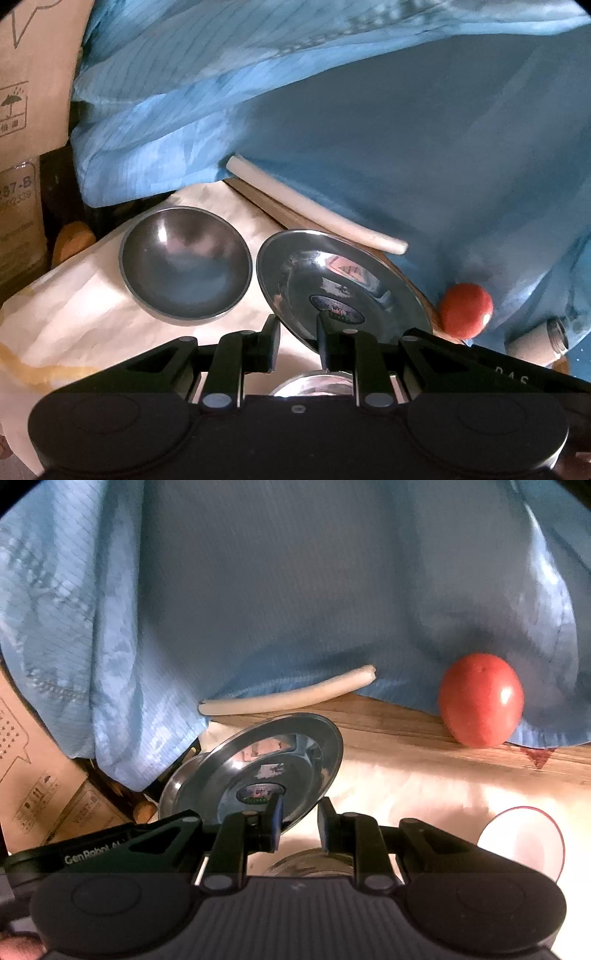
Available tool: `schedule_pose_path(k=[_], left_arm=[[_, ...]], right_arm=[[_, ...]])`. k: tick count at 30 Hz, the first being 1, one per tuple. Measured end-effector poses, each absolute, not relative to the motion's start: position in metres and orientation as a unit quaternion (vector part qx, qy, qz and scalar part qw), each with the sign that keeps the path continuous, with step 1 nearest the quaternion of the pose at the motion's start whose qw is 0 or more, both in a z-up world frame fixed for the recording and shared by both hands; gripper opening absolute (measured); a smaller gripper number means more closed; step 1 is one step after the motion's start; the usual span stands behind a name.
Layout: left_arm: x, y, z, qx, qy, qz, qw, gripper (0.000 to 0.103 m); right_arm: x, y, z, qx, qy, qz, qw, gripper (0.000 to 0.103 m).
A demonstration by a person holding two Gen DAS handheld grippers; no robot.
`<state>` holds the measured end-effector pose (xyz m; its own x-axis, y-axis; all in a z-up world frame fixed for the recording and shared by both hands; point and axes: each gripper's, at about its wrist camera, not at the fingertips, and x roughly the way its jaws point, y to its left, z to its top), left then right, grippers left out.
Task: Organize plates and bowls
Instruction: 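Lift the dark-centred plate with both tools and carry it toward the stack, then lower the dark-centred plate onto the stacked steel plates with both tools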
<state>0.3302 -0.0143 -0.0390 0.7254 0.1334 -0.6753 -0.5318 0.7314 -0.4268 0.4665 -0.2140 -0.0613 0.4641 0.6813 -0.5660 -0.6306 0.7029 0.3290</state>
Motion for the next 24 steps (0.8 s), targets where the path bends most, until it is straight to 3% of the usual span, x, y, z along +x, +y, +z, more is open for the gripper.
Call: schedule_pose_path(k=[24], left_arm=[[0.292, -0.061, -0.084, -0.285, 0.396, 0.116, 0.865, 0.024]], right_arm=[[0.419, -0.289, -0.118, 0.026, 0.392, 0.372, 0.841, 0.025]])
